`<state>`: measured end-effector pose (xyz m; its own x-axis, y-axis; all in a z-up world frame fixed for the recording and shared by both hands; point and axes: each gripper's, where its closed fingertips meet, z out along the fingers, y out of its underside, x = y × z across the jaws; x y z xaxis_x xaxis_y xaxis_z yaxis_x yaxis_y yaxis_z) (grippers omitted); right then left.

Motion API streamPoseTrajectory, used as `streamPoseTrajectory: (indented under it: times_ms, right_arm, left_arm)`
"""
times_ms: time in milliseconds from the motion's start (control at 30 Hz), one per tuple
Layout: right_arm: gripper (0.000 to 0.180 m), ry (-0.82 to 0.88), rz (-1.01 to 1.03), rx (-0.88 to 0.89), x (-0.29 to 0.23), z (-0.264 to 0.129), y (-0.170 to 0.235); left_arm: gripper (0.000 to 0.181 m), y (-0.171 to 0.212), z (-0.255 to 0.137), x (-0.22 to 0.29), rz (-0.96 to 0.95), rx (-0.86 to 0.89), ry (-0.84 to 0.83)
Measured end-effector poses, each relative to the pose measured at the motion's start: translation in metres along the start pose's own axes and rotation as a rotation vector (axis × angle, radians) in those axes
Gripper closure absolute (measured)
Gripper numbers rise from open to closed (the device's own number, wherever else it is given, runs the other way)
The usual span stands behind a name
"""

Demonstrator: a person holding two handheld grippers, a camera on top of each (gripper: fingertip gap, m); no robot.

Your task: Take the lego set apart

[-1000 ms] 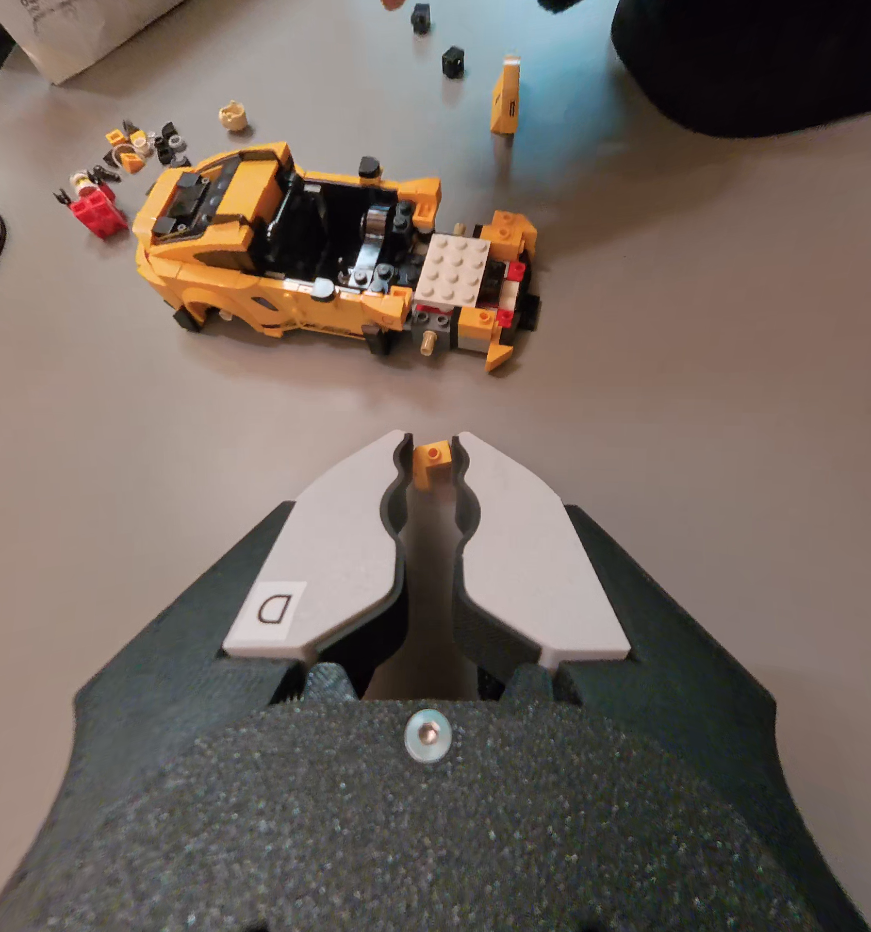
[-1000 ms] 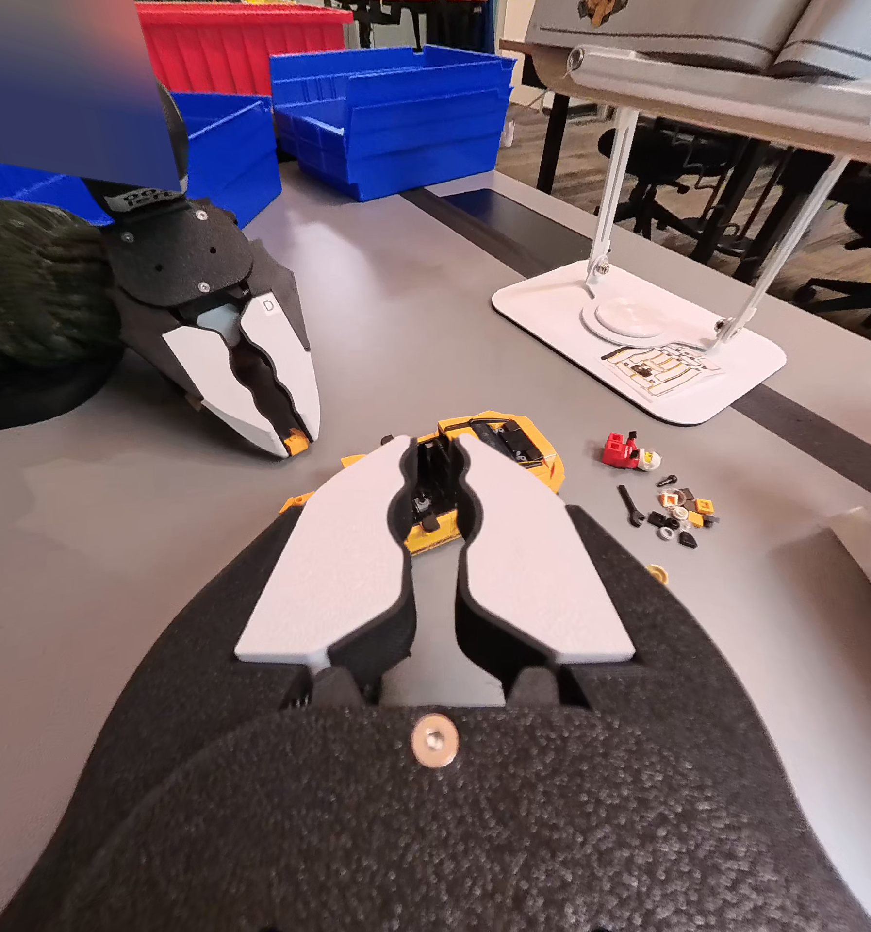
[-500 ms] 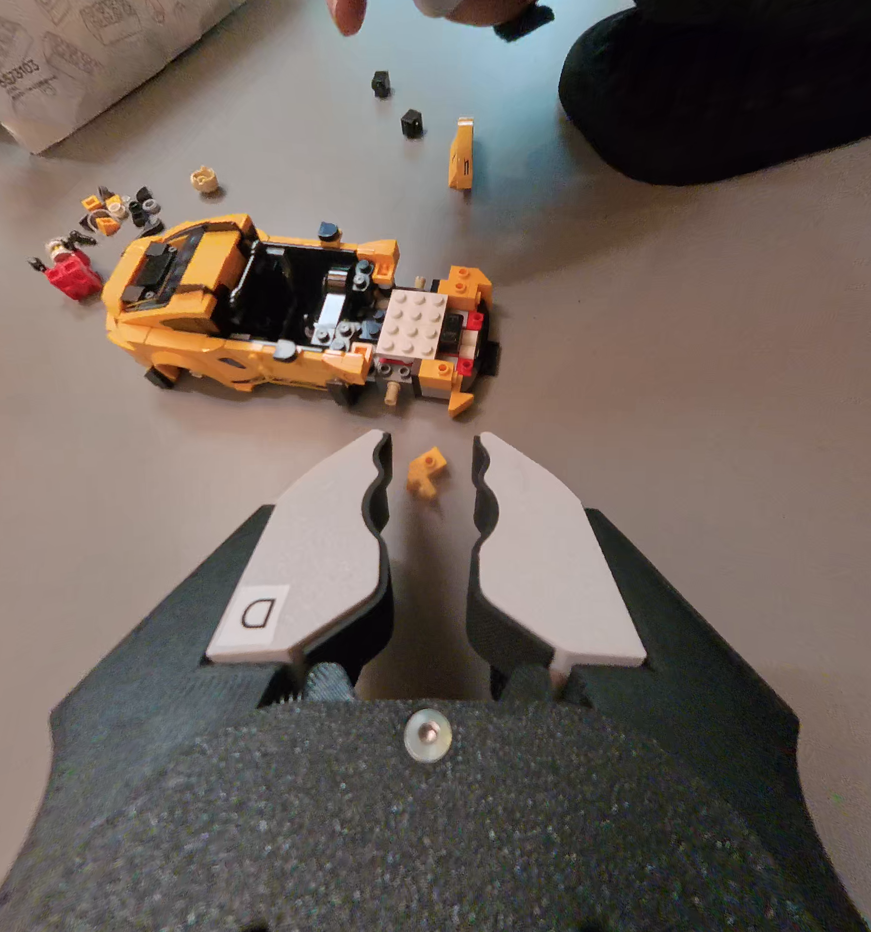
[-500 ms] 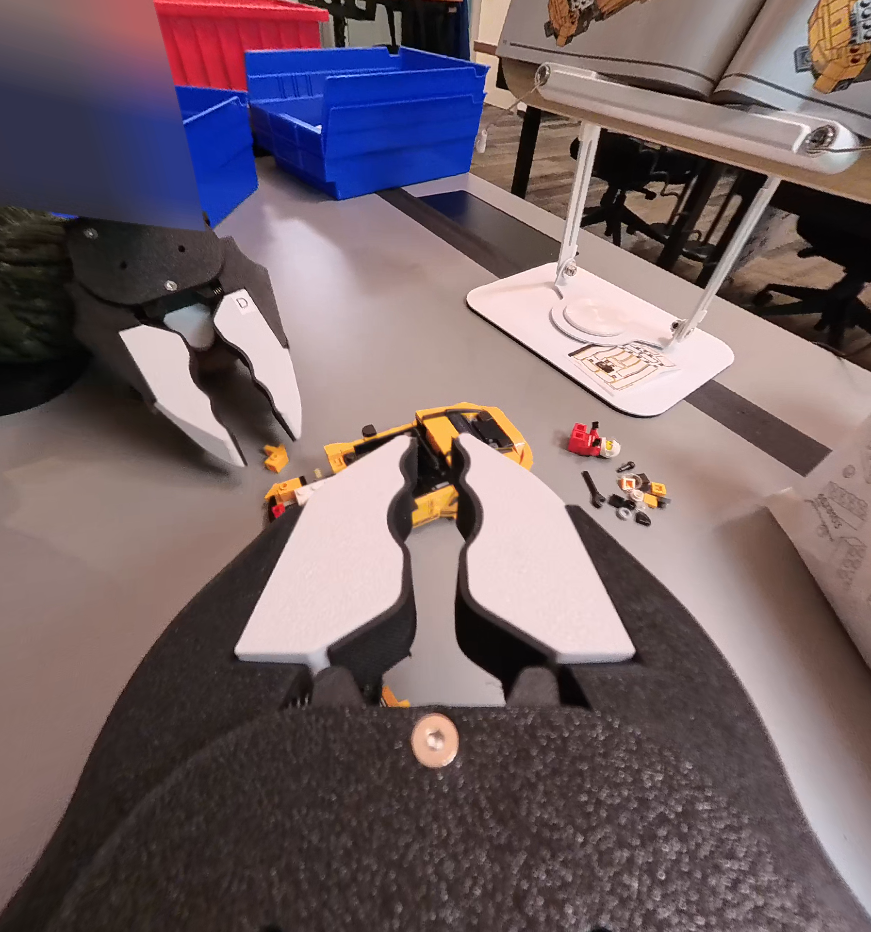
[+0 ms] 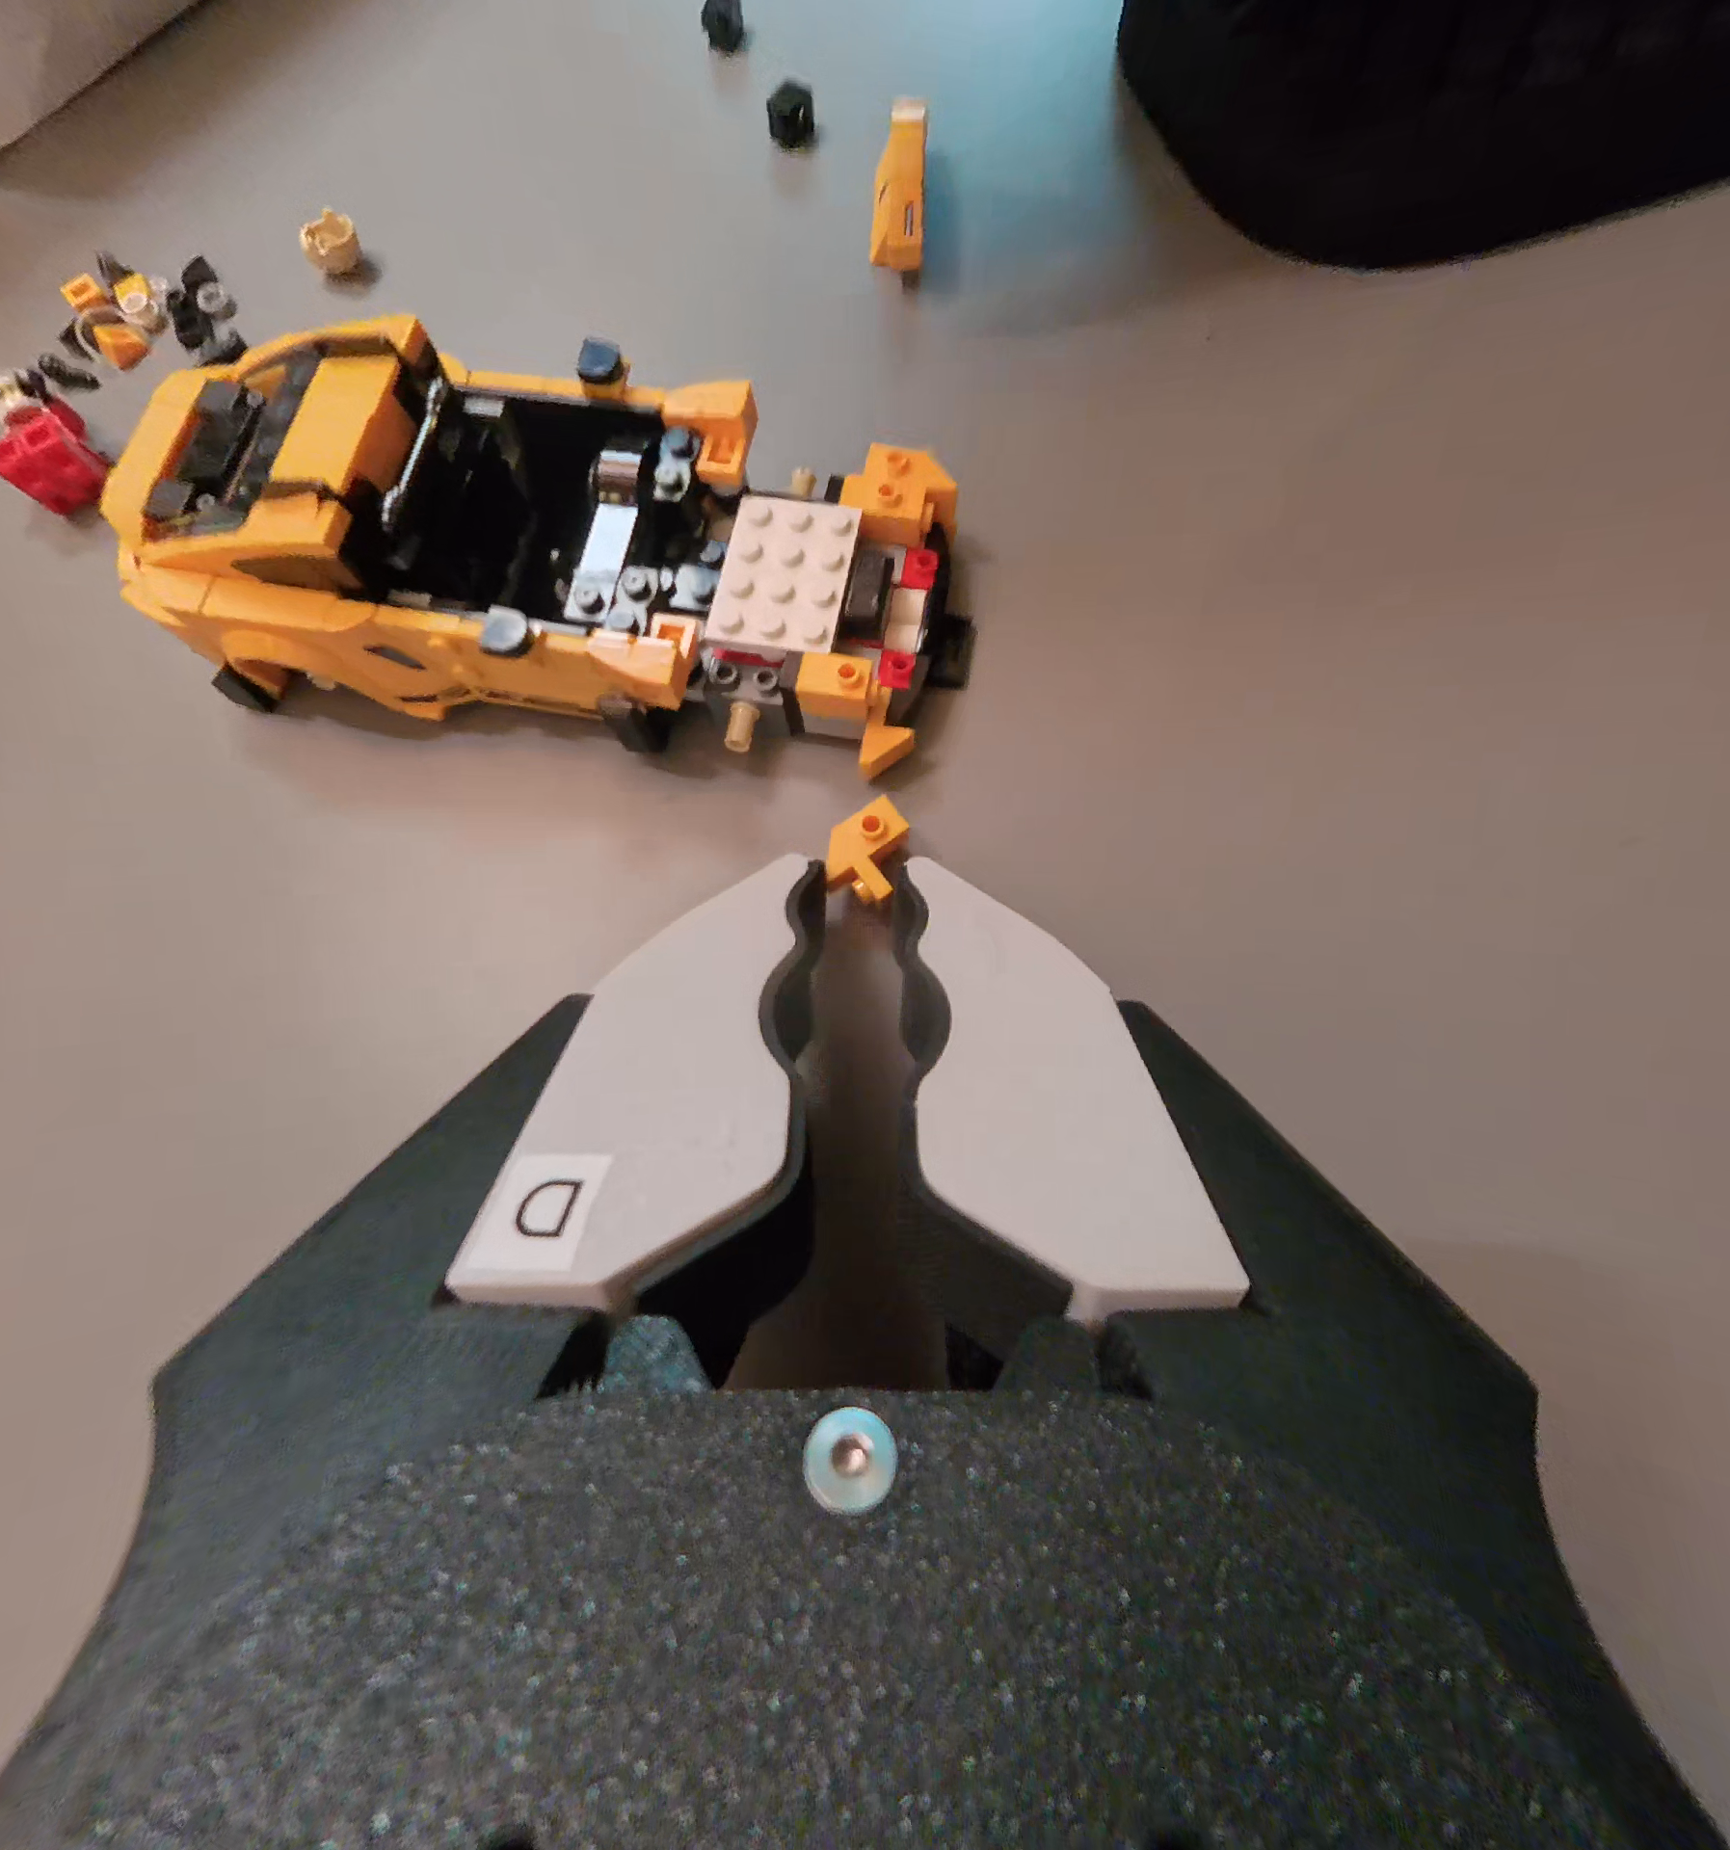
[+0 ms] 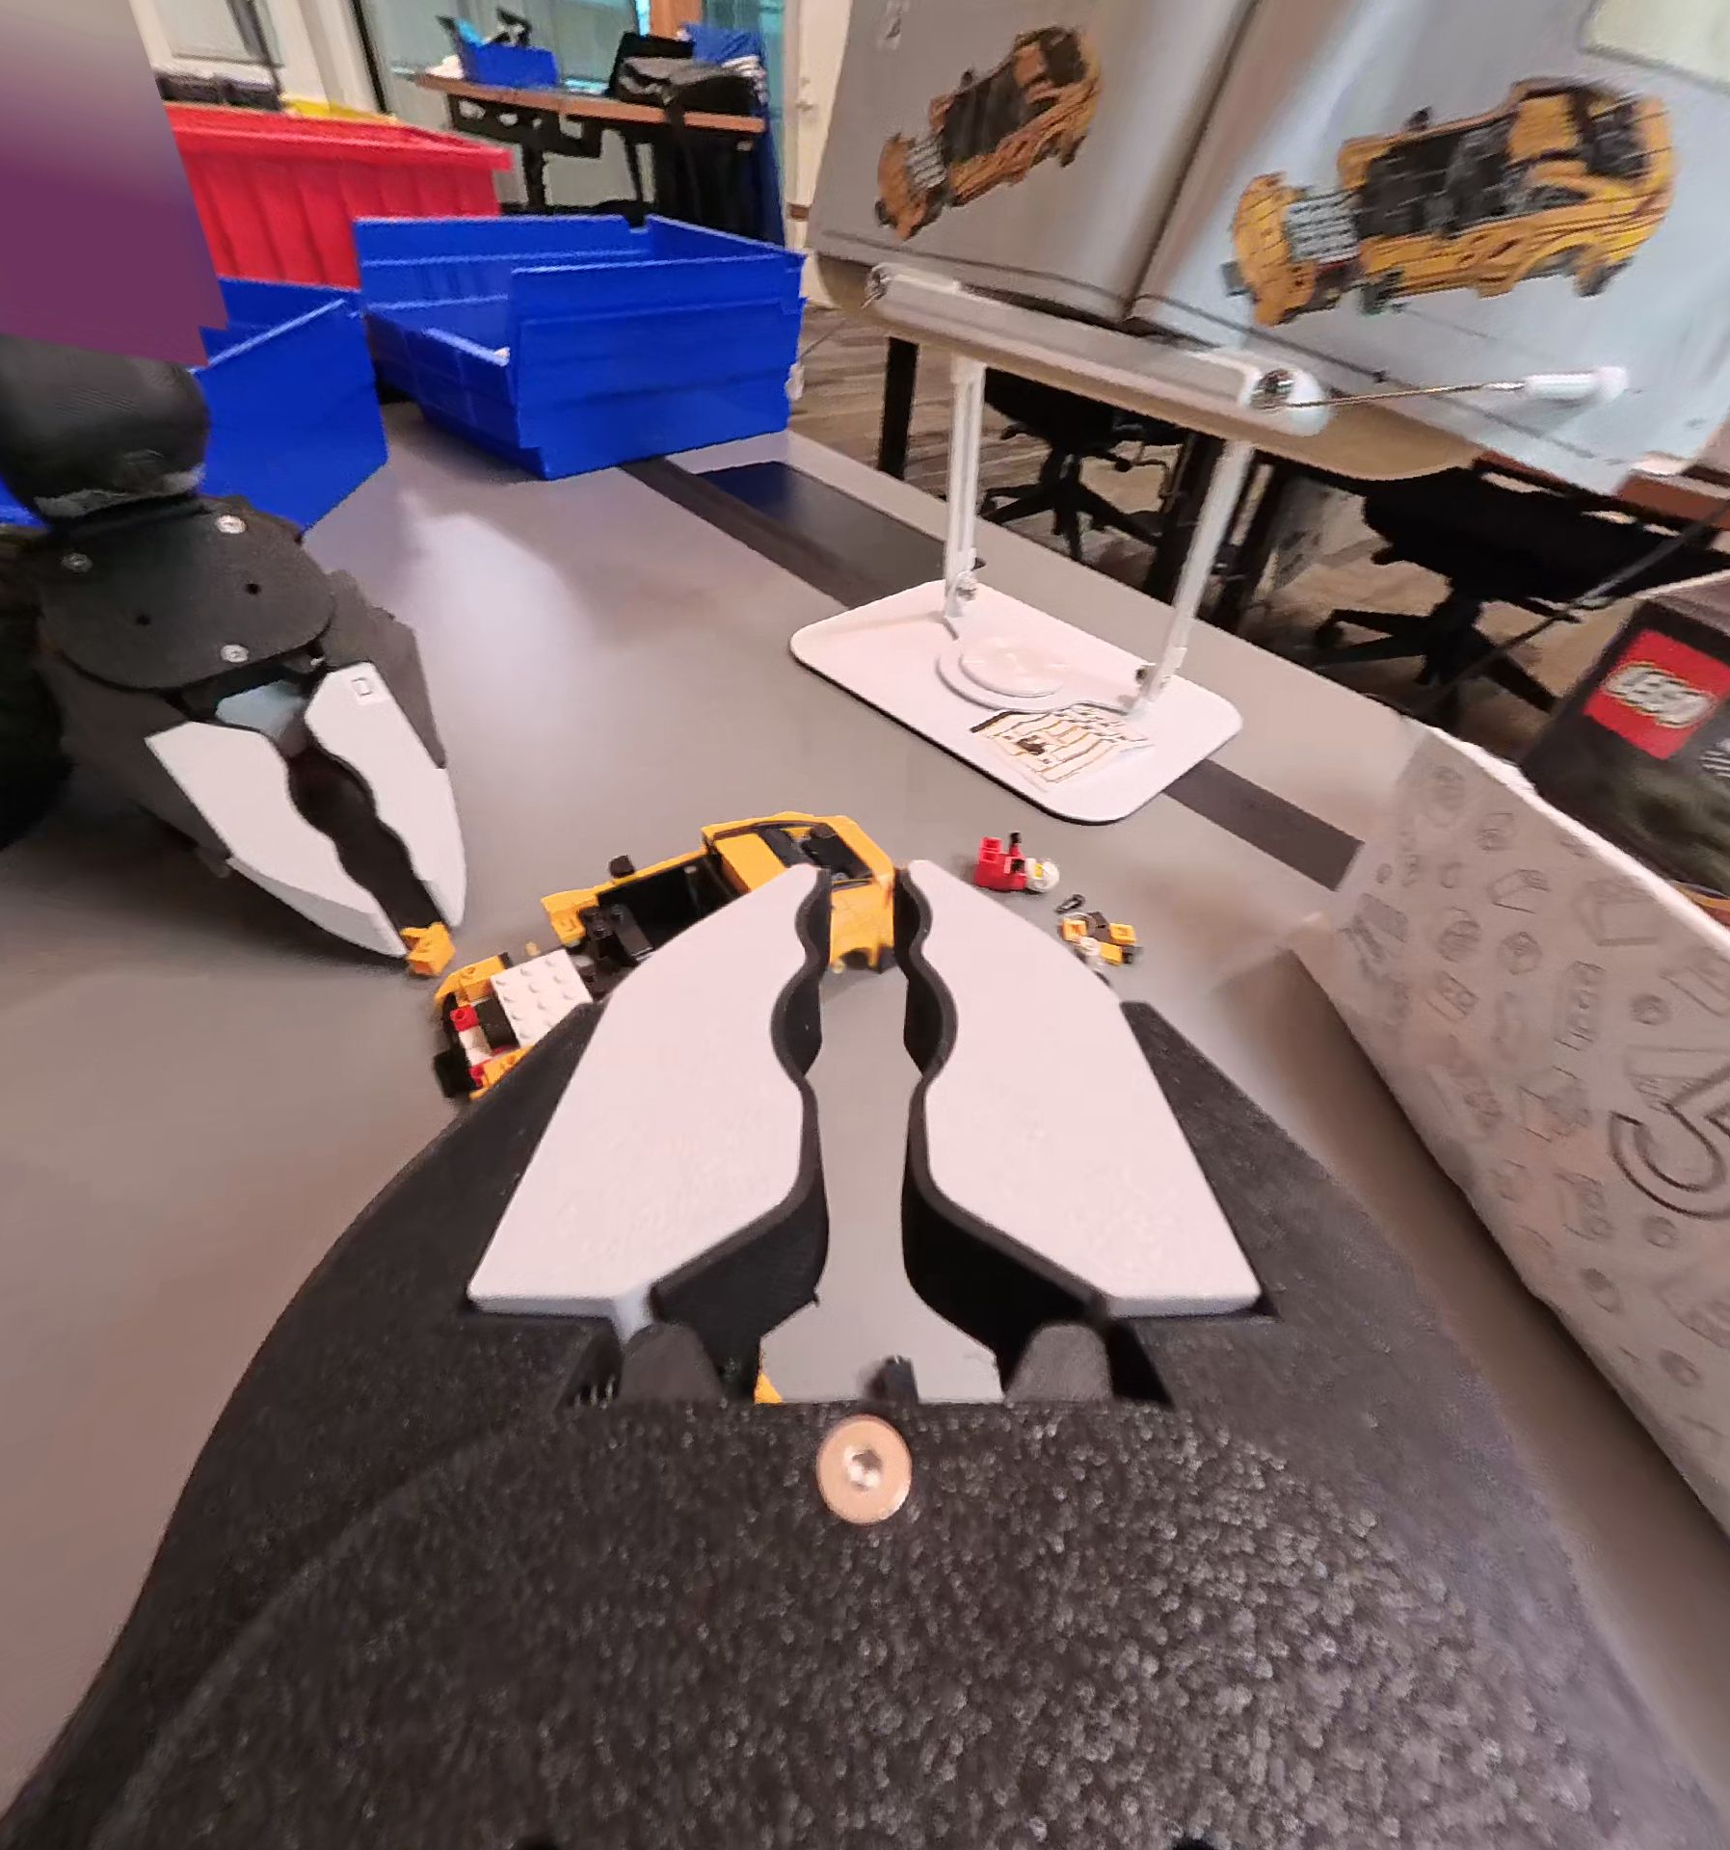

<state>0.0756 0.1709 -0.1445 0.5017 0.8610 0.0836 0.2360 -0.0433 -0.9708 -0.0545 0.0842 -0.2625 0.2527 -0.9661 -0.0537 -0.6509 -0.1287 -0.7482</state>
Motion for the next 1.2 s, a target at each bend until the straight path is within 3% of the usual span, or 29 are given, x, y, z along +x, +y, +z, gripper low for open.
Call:
streamPoseTrajectory:
  times_ms: [267, 533, 700, 967, 1200]
  right_arm:
    - [0.168, 0.075, 0.013, 0.028, 0.014, -0.026, -0.002]
    - [0.169, 0.107, 0.047, 0.078, 0.021, -0.039, -0.007]
    - [0.169, 0.107, 0.046, 0.094, 0.017, -0.044, -0.008]
    - [0.169, 0.101, 0.062, 0.107, 0.018, -0.047, -0.008]
    - [0.169, 0.069, 0.063, 0.077, 0.011, -0.040, -0.003]
  left_arm:
    - [0.169, -0.045, 0.013, 0.019, 0.030, 0.119, 0.009]
    - [0.169, -0.104, 0.084, 0.021, 0.078, 0.060, -0.058]
    - [0.159, -0.116, 0.109, 0.019, 0.099, 0.028, -0.104]
    - [0.160, -0.115, 0.080, 0.002, 0.044, 0.079, -0.157]
    - [0.165, -0.106, 0.017, -0.040, -0.035, 0.163, -0.288]
